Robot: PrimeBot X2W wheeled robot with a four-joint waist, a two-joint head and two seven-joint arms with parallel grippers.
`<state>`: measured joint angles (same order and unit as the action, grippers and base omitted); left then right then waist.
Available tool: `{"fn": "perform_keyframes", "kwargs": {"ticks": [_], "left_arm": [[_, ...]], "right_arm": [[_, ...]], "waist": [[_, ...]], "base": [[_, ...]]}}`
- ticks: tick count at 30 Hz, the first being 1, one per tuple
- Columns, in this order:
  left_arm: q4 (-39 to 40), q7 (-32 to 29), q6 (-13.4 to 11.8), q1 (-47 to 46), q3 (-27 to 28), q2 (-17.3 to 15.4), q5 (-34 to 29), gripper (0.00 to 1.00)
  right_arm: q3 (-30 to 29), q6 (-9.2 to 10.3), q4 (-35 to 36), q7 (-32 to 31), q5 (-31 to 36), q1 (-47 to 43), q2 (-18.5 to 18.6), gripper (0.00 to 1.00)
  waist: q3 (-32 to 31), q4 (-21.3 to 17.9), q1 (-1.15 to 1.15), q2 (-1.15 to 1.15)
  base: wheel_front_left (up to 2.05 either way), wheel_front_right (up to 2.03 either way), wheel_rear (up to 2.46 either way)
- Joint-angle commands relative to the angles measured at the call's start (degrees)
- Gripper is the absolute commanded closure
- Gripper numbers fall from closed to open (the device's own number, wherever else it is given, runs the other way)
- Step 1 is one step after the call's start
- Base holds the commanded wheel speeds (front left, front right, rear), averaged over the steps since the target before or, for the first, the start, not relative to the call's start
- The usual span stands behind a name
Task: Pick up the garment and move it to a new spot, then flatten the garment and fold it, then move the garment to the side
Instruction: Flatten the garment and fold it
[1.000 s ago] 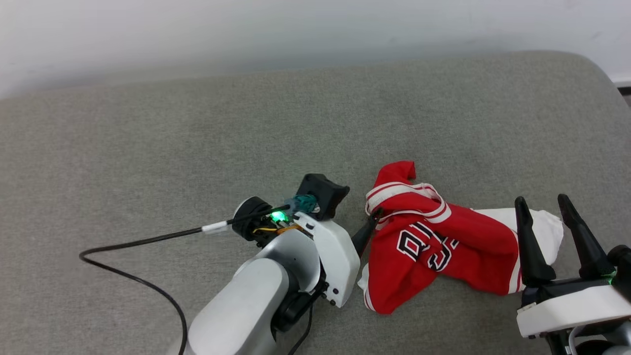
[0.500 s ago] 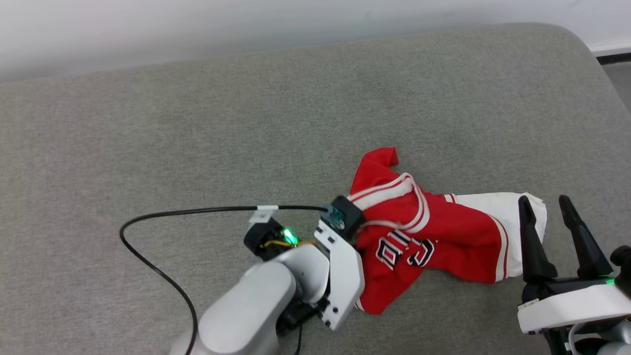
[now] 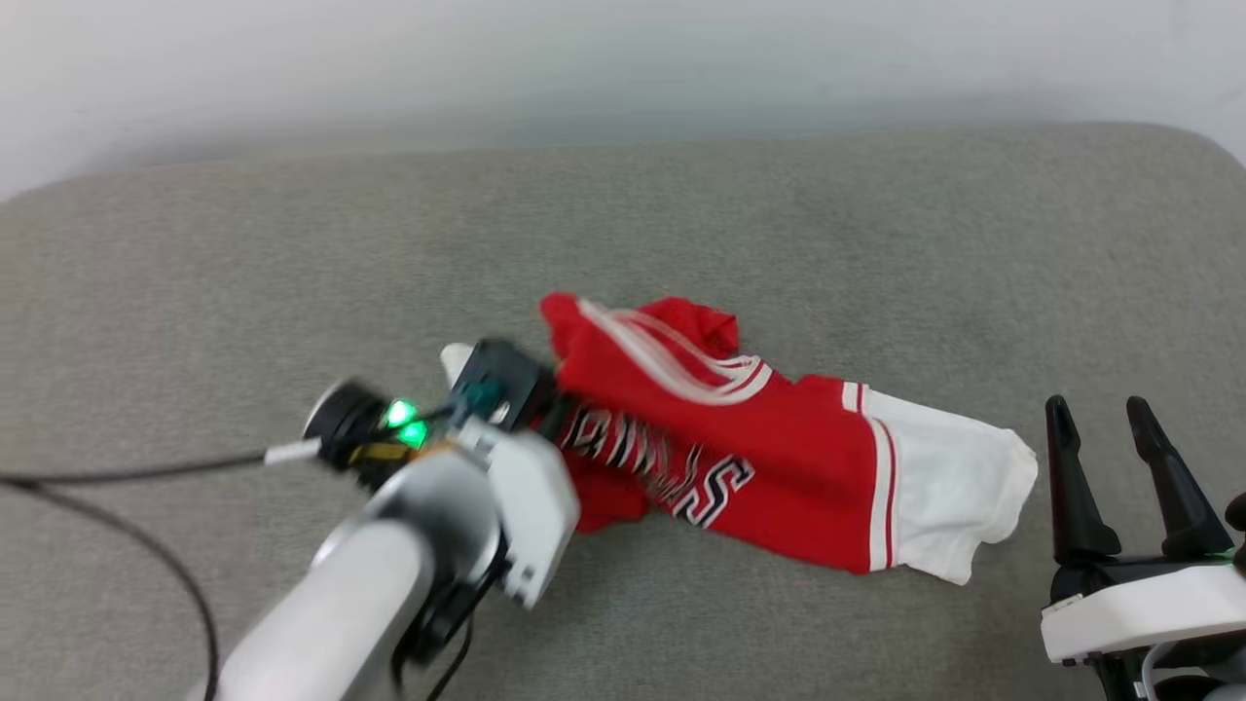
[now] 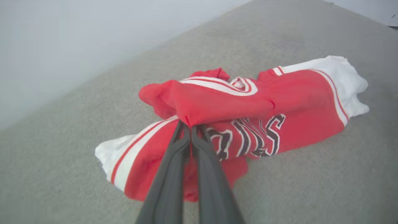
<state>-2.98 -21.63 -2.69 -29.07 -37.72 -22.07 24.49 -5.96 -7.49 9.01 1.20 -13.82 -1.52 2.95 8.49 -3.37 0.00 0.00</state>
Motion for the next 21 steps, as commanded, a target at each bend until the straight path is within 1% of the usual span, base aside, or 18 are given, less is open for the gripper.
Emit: {"fn": "perform_keyframes", "kwargs": {"ticks": [1, 3, 5, 8, 10, 11, 12, 13, 14, 17, 19, 21], "left_arm": [[0.94, -0.37, -0.69, 2.33, 0.12, -0.81, 0.34, 1.00], [2.72, -1.01, -2.54, 7.21, 0.65, -1.87, 1.89, 1.00], [2.63, -1.21, -4.30, 12.43, 0.87, -2.44, 3.56, 1.00], [0.84, -0.49, -5.89, 18.88, 0.78, -0.94, 6.92, 1.00], [-1.02, 0.43, -6.13, 22.03, 0.61, 0.72, 9.07, 1.00], [-1.88, 1.18, -6.35, 23.07, 0.66, 1.34, 9.63, 0.85], [-2.56, 2.02, -6.41, 23.79, 0.79, 2.21, 10.36, 0.36], [-3.11, 2.97, -6.38, 24.34, 0.80, 2.90, 10.63, 0.00], [-3.47, 5.70, -6.47, 24.80, 1.30, 3.98, 10.59, 0.00], [-2.57, 11.35, -7.37, 24.17, 2.67, 4.69, 9.07, 0.00], [-1.53, 14.45, -8.12, 24.06, 3.56, 4.83, 8.11, 0.00], [-0.33, 16.73, -9.03, 23.55, 4.59, 4.19, 7.04, 0.00]], "right_arm": [[-0.01, 0.00, 0.40, -0.09, 0.35, -0.63, -0.10, 0.00], [-0.17, 0.00, 0.81, -0.47, 0.50, -0.89, -0.10, 0.00], [-0.03, 0.00, 1.14, -0.68, 0.57, -0.93, -0.10, 0.00], [0.06, 0.00, 1.56, -0.98, 0.66, -1.08, -0.10, 0.00], [0.16, 0.00, 1.89, -1.16, 0.86, -1.28, -0.10, 0.00], [0.27, 0.00, 2.10, -1.36, 0.99, -1.41, -0.10, 0.00], [0.28, 0.00, 2.21, -1.59, 1.00, -1.50, -0.10, 0.00], [0.25, 0.00, 2.37, -1.68, 1.00, -1.67, -0.09, 0.00], [0.25, 0.00, 2.80, -2.11, 1.16, -2.19, -0.10, 0.00], [0.13, 0.00, 3.41, -2.70, 1.40, -2.68, -0.10, 0.00], [0.29, 0.00, 3.83, -3.11, 1.41, -3.18, -0.10, 0.00], [0.40, 0.00, 4.25, -3.61, 1.47, -3.59, -0.10, 0.00]], "waist": [[-0.74, 1.03, 0.00, 0.00], [-0.94, 1.62, 0.00, 0.00], [-1.16, 1.85, 0.00, 0.00], [-1.44, 2.10, 0.00, 0.00], [-1.90, 2.30, 0.00, 0.00], [-2.13, 2.34, 0.00, 0.00], [-2.45, 2.44, 0.00, 0.00], [-2.91, 2.57, 0.00, 0.00], [-3.65, 2.80, 0.00, 0.00], [-4.89, 3.23, 0.00, 0.00], [-5.71, 3.40, 0.00, 0.00], [-6.43, 3.49, 0.00, 0.00]], "base": [[0.00, 0.00, 0.00], [0.00, 0.00, 0.00], [0.00, 0.00, 0.00], [0.00, 0.00, 0.00], [0.00, 0.00, 0.00], [0.00, 0.00, 0.00], [0.00, 0.00, 0.00], [0.00, 0.00, 0.00], [0.00, 0.00, 0.00], [0.00, 0.00, 0.00], [0.00, 0.00, 0.00], [0.00, 0.00, 0.00]]}}
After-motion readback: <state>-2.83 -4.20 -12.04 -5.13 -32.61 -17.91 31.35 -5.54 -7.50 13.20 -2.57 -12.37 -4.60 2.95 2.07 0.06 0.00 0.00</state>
